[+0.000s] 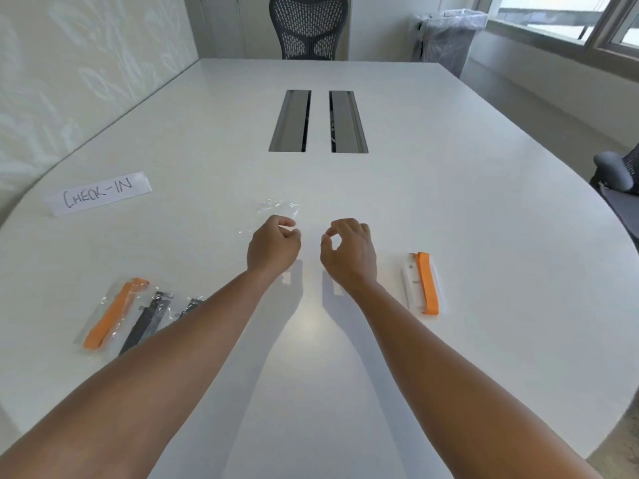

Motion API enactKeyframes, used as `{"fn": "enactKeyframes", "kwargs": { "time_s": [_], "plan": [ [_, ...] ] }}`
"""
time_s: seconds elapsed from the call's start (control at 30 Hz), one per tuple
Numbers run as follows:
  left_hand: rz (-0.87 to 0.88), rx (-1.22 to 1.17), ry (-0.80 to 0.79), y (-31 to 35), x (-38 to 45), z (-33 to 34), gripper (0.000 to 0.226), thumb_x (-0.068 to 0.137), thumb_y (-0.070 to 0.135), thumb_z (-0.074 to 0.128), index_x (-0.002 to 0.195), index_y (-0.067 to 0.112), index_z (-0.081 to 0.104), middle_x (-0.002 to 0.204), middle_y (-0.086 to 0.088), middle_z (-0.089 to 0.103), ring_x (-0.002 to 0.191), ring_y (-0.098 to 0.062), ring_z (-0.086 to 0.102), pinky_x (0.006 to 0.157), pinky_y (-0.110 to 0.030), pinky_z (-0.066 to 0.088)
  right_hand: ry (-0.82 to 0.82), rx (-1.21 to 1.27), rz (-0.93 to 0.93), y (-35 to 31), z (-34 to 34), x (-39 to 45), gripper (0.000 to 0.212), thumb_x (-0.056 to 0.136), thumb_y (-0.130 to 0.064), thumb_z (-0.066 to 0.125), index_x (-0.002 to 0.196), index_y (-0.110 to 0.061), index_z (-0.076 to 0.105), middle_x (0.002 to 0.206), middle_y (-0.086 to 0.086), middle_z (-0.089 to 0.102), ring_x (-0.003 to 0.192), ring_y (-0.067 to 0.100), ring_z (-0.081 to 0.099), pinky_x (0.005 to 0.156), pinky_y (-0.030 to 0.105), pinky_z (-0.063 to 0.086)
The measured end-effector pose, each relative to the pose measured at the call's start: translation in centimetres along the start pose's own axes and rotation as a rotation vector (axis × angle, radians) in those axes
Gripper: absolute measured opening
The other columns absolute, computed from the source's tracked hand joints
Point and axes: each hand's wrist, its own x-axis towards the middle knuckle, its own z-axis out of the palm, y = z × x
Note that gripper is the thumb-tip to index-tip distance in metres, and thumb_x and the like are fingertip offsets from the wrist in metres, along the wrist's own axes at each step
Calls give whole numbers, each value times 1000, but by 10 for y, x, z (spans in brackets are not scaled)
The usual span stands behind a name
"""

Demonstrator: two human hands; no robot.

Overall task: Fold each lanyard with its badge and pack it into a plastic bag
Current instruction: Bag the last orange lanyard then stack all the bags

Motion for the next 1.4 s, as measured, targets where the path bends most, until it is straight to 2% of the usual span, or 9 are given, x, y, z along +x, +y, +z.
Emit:
{"fn": "enactKeyframes", "kwargs": {
  "time_s": [0.13,0.3,0.47,0.67,0.8,0.93,1.03,1.2,1.4],
  "plan": [
    [-57,3,104,-11,30,-19,15,96,29,51,104,24,62,112,-1,68,105,-26,64,90,-38,53,-239,-36,-8,-15,25,5,35,94,-26,56,127,-15,59,140,-5,53,132,19,39,95,33,44],
    [-193,192,70,-30,68,-36,46,98,40,54,135,13,53,141,-12,46,134,-32,44,103,-43,42,-494,-149,-92,-35,47,12,55,97,-26,50,150,-17,37,163,-6,24,145,22,24,112,41,30],
    [-269,371,-76,-55,92,-47,61,86,54,58,124,7,64,128,-14,62,114,-35,63,85,-36,52,-573,-296,-150,-36,70,16,54,98,-32,47,150,-21,37,164,-7,22,146,23,20,112,42,22],
    [-229,345,-119,-61,90,-49,27,81,42,62,73,16,64,106,-15,71,94,-33,70,71,-31,51,-521,-311,-179,-30,79,15,38,99,-37,45,133,-24,56,158,-11,35,142,23,25,108,42,23],
    [-194,240,-91,-59,85,-47,28,85,26,62,102,7,73,111,-16,71,100,-36,71,78,-34,56,-506,-224,-131,-31,76,18,38,95,-37,52,131,-26,59,150,-12,46,140,17,28,108,38,23],
    [-105,-14,-102,-59,80,-45,4,92,23,65,95,25,65,105,0,71,86,-24,66,64,-27,53,-400,63,78,-27,67,15,44,94,-29,60,136,-19,54,140,-4,54,135,15,40,106,26,29],
    [-21,-96,-156,-57,76,-47,14,94,19,63,90,33,63,98,3,69,88,-22,66,58,-35,57,-223,309,274,-18,58,3,52,91,-23,66,139,-16,46,132,1,54,111,13,59,87,15,42],
    [79,-191,-223,-49,65,-45,23,103,13,46,104,24,67,91,3,66,86,-13,62,64,-25,49,-19,451,469,-7,42,-2,72,85,-34,73,144,-16,36,128,-1,57,102,9,62,87,24,43],
    [143,-264,-287,-45,43,-46,25,107,13,41,108,19,65,84,2,58,84,-15,63,70,-28,43,-58,561,506,0,21,-17,40,93,-36,64,126,-16,57,99,-9,66,90,14,65,82,25,49]
  ]
}}
